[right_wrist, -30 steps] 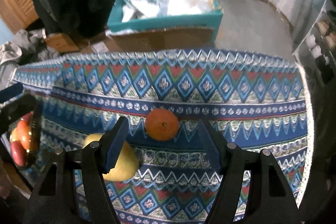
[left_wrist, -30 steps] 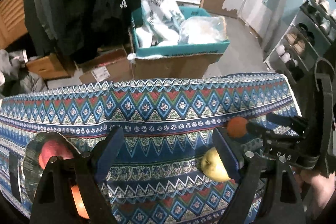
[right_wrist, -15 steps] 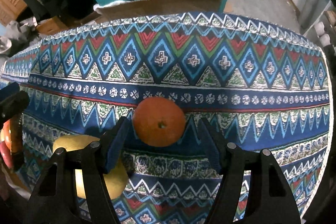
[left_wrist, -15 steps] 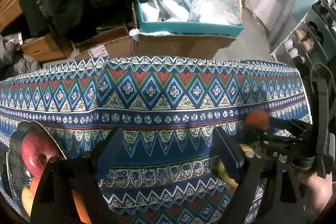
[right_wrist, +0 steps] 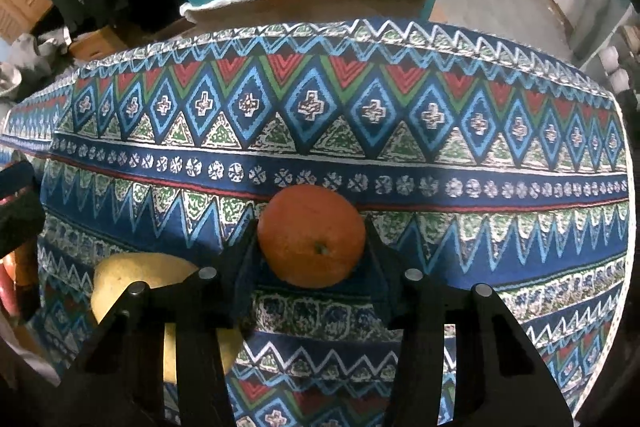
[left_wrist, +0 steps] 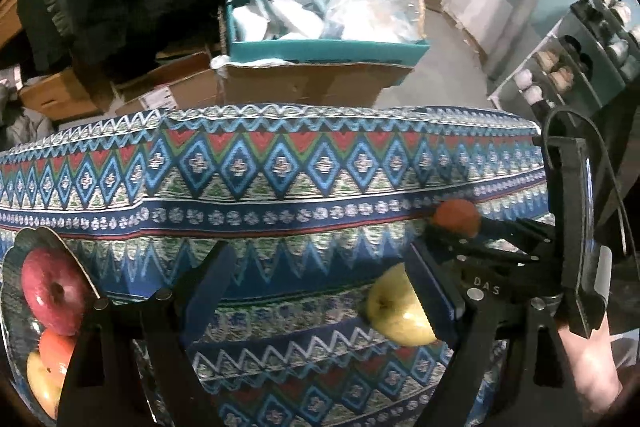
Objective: Organize fruits
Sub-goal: 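Grasp the small orange with the right tool while the left tool grasps the yellow-green pear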
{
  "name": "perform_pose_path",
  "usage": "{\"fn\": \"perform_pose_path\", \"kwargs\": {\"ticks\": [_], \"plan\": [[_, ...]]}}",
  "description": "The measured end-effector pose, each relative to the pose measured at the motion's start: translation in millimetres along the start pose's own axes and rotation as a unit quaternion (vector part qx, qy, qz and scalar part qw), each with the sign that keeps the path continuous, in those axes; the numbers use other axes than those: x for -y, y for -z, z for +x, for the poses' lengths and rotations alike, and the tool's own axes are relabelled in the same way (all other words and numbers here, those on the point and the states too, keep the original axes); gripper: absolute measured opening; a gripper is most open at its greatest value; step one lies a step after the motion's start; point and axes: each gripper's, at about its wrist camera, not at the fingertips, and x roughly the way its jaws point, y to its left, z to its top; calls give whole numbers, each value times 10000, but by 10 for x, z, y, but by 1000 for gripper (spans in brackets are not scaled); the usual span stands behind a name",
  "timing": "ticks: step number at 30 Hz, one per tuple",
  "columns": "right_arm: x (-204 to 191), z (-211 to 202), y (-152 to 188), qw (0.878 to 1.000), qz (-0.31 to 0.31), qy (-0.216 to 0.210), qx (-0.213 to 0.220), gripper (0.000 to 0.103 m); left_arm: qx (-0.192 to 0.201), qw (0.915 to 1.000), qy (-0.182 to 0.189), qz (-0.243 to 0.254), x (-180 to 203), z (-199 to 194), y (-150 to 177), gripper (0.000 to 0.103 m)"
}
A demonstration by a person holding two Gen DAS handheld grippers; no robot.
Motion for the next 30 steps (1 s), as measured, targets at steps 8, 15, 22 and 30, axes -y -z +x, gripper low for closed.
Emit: {"fn": "perform_pose_path", "kwargs": {"ticks": [8, 15, 22, 30], "plan": [[276, -387, 156, 9992, 293, 76, 263, 48, -190, 9991, 335, 150, 278, 49, 121, 88], [481, -586, 358, 9982, 480, 79, 360, 48, -328, 9981, 372, 365, 516, 154, 233, 88], [616, -723, 547, 9972, 616, 45, 411, 48, -576, 9960, 206, 656, 711, 369, 384, 88], [559, -685, 542, 9975, 584, -14, 403, 48, -781, 9942, -80, 740, 783, 613, 480, 88]]}}
